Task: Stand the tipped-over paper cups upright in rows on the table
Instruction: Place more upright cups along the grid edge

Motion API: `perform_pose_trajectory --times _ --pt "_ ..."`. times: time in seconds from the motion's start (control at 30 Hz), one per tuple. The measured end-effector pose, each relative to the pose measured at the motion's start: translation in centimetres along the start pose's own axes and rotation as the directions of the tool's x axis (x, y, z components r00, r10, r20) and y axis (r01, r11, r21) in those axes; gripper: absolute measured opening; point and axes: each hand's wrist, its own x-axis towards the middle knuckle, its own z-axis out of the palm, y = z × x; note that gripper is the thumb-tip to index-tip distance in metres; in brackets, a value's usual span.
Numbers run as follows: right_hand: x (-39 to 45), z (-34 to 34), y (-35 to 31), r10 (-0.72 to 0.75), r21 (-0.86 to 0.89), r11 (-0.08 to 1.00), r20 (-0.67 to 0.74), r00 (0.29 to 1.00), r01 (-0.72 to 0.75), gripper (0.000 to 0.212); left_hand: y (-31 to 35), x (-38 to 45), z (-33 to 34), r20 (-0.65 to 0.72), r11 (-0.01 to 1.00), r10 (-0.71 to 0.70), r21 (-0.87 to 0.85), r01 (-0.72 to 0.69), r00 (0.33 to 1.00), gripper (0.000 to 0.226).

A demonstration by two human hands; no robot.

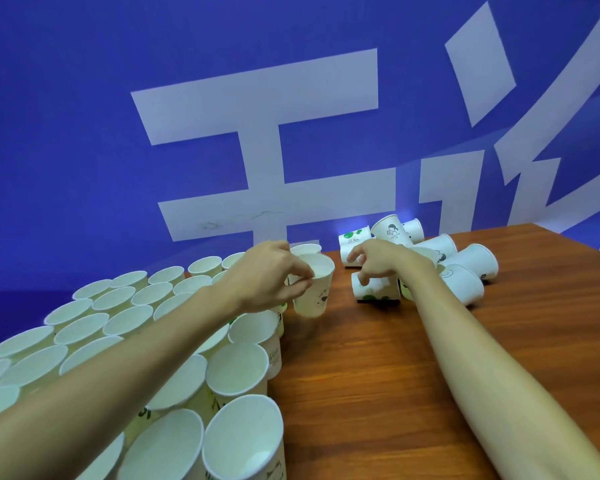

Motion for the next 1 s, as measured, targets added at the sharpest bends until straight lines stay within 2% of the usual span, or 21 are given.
perform_pose_trajectory --times 0.37,0.6,0.73,0.87,0.93,1.0 --pt "-1.2 1.2 -1.4 -0.022 -0.112 0.993 0.095 0.995 0.033 0.066 -0.1 0.3 1.5 0.226 0.993 -0.017 0.117 -0.010 0.974 0.030" --pt "-1.8 2.0 -2.0 0.007 -0.264 0.964 0.155 0.988 0.034 0.059 0.1 0.3 1.7 0.247 0.994 -0.024 0.105 -0.003 0.969 0.029" --pt "-1.3 2.5 -1.9 -0.014 -0.238 0.970 0.111 0.994 0.040 0.059 0.0 0.0 2.1 0.254 0.994 -0.024 0.111 -0.004 0.967 0.026" --pt "-0.7 2.4 -1.7 -0.047 -0.106 0.993 0.030 0.998 0.050 0.057 -0.2 -0.1 2.6 0.271 0.993 -0.056 0.114 0.025 0.961 0.029" --pt "-0.3 2.2 -1.7 -0.084 -0.050 0.995 -0.042 0.996 0.082 0.057 -0.3 0.0 2.7 0.276 0.993 -0.070 0.111 0.040 0.959 0.029" --pt "0.0 1.7 -1.6 -0.128 -0.044 0.992 -0.175 0.976 0.122 0.057 -0.3 0.2 2.7 0.277 0.993 -0.080 0.103 0.053 0.958 0.028"
